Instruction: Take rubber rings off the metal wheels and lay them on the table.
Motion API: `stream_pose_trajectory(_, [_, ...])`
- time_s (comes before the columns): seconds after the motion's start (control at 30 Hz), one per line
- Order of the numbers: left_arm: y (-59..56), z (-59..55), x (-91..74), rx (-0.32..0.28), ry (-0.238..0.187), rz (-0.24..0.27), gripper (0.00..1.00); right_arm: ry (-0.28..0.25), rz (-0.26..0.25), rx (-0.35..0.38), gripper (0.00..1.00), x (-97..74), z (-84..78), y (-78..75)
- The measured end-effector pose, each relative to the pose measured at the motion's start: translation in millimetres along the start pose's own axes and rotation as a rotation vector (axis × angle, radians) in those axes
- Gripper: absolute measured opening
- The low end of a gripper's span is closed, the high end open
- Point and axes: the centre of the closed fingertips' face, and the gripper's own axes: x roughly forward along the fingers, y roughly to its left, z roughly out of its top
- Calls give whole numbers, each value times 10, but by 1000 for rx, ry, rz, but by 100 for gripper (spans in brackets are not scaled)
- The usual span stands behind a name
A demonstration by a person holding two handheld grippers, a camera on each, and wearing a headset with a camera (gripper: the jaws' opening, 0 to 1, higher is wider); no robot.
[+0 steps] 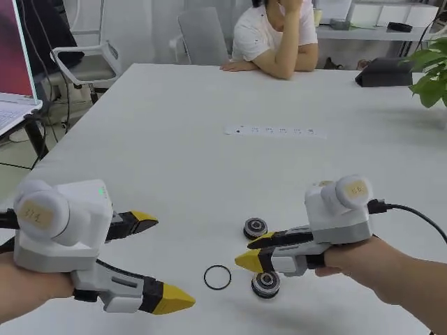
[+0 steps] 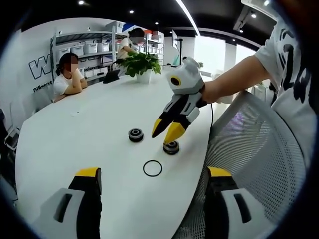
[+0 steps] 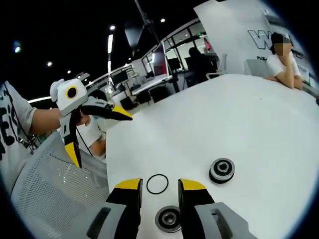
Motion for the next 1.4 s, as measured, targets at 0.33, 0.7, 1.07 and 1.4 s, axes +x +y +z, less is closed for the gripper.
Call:
stream_pose_trajectory(0.33, [-14,197,148,23,-11,-23,80,-4,-30,-13,27,-215,-31,-85])
stream_pose_trajectory(0.7, [-83,377,350,71,-26,-67,73,-21,-52,-4,28,-397,-59,-178])
stream_pose_trajectory(1.07, [-107,406,506,84,-11,-98,66,-13,-74,-14,28,-515,-158,-265])
stream_pose_trajectory(1.4, [-148,354,728,98,22,-129,63,5,-79,-19,29,-565,-320,-318])
